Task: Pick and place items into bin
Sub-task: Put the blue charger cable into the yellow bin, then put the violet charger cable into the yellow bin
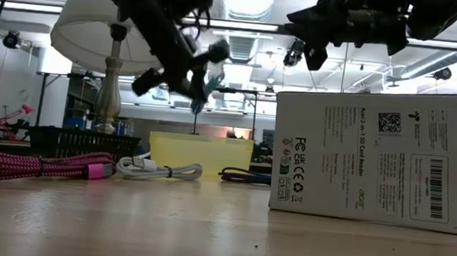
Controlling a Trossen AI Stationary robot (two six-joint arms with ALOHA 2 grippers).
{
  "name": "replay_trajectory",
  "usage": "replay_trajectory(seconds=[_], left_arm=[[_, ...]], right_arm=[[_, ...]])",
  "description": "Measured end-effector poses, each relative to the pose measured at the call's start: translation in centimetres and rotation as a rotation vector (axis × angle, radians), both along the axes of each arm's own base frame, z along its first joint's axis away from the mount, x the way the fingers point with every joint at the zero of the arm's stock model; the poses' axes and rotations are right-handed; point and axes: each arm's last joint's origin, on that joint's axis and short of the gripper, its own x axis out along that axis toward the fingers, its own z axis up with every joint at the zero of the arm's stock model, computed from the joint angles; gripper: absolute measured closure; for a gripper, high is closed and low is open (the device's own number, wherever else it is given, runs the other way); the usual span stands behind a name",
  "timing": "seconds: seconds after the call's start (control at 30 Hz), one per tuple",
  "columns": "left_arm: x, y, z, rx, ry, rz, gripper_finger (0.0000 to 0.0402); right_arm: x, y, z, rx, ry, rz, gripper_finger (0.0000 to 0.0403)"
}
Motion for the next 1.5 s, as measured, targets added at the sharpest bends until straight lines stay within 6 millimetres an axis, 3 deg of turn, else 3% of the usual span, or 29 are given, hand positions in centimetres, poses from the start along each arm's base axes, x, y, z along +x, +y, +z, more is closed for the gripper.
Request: replay_trajectory(seconds=[0.23, 0.67, 1.23, 1.37, 1.5], left_arm=[[0.8, 0.1, -2.3, -0.021, 0.061, 0.029, 0.0389], [-0.1, 0.4, -3.6, -0.004, 0.186, 0.089, 0.0387], [0.0, 0.3, -3.8, 0.025, 0.232, 0.023, 0.0304], [1.1, 0.3, -2.7, 0.049, 0.135, -0.112, 0.0293], [3.0, -0.4, -0.7, 0.197, -0.020, -0.458, 0.0290]], right_arm=[[0.0, 0.0, -0.1, 0.018, 0.010, -0.002, 0.0326], [0.0, 0.0, -0.1, 0.018, 0.010, -0.002, 0.0326], [0.0, 0.0, -0.1, 0.018, 0.010, -0.003, 0.0326], [0.0, 0.0, -0.1, 0.018, 0.010, -0.003, 0.0326], [0.0, 0.0, -0.1, 0.017, 0.009, -0.005, 0.0326]])
